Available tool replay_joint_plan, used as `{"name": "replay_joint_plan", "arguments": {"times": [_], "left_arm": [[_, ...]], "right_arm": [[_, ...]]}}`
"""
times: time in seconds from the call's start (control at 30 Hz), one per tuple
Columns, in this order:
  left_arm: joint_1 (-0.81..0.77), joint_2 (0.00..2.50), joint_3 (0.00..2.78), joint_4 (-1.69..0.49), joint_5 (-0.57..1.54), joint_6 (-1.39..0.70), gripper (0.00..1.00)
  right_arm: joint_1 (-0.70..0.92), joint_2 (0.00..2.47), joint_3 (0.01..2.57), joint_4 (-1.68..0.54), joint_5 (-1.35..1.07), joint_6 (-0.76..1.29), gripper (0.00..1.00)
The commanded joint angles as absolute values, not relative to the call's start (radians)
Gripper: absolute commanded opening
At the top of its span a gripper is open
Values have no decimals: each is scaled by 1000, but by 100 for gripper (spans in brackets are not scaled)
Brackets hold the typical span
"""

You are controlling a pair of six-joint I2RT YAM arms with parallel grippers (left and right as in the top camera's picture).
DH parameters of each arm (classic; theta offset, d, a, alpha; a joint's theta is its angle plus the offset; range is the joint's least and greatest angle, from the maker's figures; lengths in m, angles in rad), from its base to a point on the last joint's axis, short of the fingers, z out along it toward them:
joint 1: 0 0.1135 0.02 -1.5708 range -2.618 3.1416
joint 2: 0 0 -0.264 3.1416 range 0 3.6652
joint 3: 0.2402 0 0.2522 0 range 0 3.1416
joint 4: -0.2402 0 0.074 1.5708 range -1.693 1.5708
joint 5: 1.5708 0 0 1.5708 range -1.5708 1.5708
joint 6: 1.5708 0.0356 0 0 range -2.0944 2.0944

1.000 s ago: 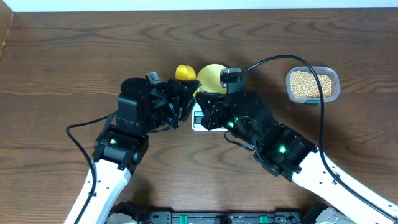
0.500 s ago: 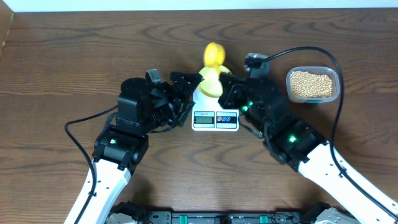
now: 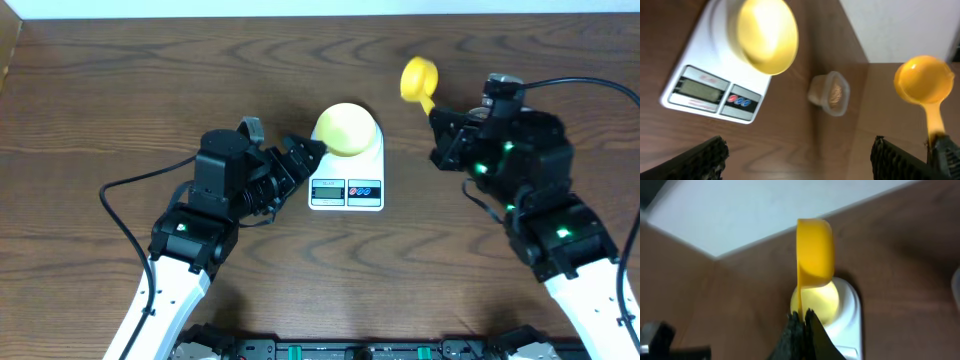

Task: Scoop item into bowl and weigh 50g on scale

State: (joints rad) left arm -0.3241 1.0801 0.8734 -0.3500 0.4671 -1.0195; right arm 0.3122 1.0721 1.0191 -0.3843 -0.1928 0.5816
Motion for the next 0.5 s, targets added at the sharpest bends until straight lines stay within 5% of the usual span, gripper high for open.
{"name": "replay_joint_plan", "arguments": {"times": [0.0, 0.3, 0.47], "left_arm": [[-326, 1081, 868, -387, 451, -984, 93], [-326, 1084, 868, -464, 453, -984, 93], [-326, 1084, 868, -471, 490, -983, 43]], "right_arm": [[246, 1072, 1036, -463, -427, 515, 1], [237, 1071, 1036, -543, -556, 626, 1], [223, 1071, 1036, -538, -562, 868, 1]]}}
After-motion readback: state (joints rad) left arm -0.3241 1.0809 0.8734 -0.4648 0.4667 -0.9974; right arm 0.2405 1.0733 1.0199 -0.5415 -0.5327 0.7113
